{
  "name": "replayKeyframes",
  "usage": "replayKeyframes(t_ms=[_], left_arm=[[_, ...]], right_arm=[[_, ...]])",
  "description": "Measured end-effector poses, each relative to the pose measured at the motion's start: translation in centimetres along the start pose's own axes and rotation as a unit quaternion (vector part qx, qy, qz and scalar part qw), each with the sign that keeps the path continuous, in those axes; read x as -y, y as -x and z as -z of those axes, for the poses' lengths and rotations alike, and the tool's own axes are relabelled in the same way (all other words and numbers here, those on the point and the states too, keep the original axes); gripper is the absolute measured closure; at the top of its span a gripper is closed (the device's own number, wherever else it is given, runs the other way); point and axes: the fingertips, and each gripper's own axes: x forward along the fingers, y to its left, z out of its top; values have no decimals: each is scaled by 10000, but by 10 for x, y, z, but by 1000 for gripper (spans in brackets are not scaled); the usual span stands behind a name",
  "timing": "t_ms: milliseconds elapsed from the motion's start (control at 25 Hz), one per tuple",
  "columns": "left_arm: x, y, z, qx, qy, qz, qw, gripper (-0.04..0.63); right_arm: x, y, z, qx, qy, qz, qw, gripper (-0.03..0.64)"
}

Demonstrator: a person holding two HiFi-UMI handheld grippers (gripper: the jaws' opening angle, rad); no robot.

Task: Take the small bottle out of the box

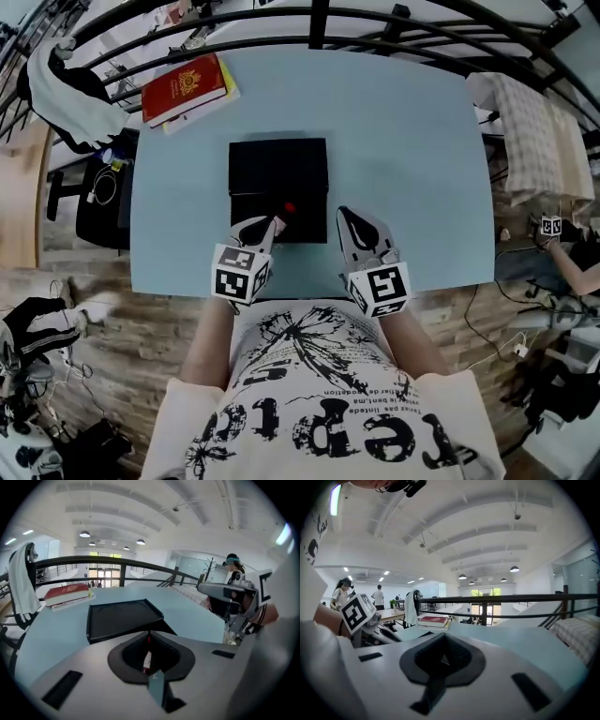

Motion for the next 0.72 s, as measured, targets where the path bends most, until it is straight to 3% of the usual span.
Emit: replayKeyframes(t_ms=[120, 280, 520, 720], left_arm=[[-2, -20, 15, -586, -240, 361, 9973, 570], [-1, -41, 32, -1071, -732, 753, 9887, 481], [-5, -66, 54, -1638, -1148, 880, 9758, 390], [-3, -84, 72, -2083, -1364, 935, 9640, 368]], right_arm=[[1, -7, 6, -93, -125, 197, 9997, 607], [1, -12, 12, -158, -276, 411, 9986, 607], [11, -7, 22, -244, -480, 719, 9960, 607], [16, 5, 33, -334, -549, 846, 9943, 607]])
